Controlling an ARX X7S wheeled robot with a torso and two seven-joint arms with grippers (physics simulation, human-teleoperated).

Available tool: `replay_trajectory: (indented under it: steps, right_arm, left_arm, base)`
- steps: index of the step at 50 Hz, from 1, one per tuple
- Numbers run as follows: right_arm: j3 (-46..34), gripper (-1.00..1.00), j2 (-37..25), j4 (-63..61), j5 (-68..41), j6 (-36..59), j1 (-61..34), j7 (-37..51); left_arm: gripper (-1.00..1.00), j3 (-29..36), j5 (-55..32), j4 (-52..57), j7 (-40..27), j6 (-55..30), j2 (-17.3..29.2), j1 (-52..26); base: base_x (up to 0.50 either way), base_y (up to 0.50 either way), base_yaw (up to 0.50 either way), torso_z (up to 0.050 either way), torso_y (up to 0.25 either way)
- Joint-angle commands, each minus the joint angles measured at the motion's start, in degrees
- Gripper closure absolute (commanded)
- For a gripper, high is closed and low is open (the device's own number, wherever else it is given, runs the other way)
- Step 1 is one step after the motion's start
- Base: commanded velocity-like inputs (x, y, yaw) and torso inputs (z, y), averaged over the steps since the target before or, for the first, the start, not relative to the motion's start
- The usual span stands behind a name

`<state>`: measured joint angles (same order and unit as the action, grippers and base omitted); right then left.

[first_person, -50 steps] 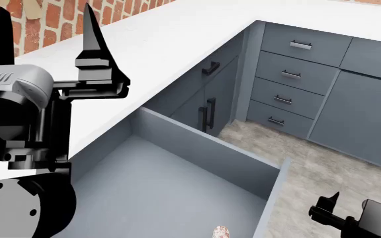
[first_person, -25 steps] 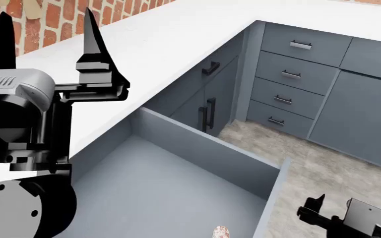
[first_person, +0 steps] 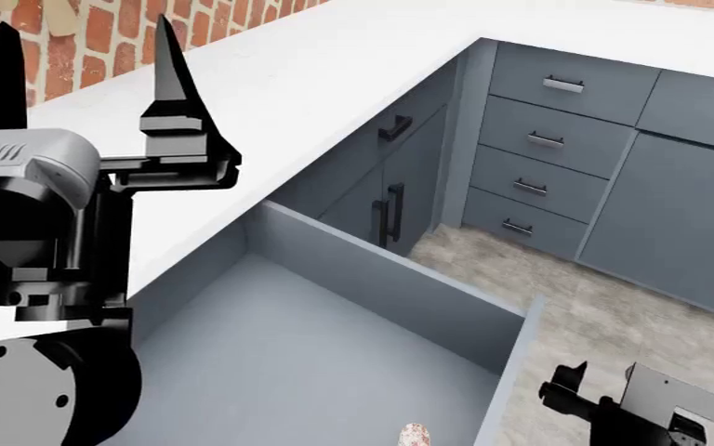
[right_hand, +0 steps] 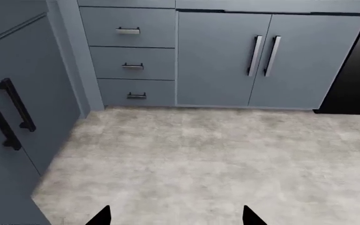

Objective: Close the right drawer.

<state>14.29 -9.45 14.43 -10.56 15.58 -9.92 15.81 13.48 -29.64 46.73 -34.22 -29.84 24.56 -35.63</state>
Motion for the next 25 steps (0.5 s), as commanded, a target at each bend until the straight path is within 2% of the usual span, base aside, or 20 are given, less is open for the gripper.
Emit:
replay_trajectory:
  steps: [1, 25]
  right_arm:
    - [-1.4, -1.00, 0.4, 2.3, -0.1, -0.4, -1.7, -0.3]
    - [-3.1, -1.00, 0.7, 9.1, -0.3, -3.4, -4.2, -0.9]
  left_arm:
    - [-1.00, -0.1, -0.1, 0.0, -0.1, 0.5, 0.2, 0.4]
    - [-1.00, 0.1, 0.0, -0.1, -0.4, 1.0, 0.7, 0.9]
  base:
    - [0.00, 0.00, 0.00, 0.000, 0.000]
    - [0.00, 0.00, 0.00, 0.000, 0.000]
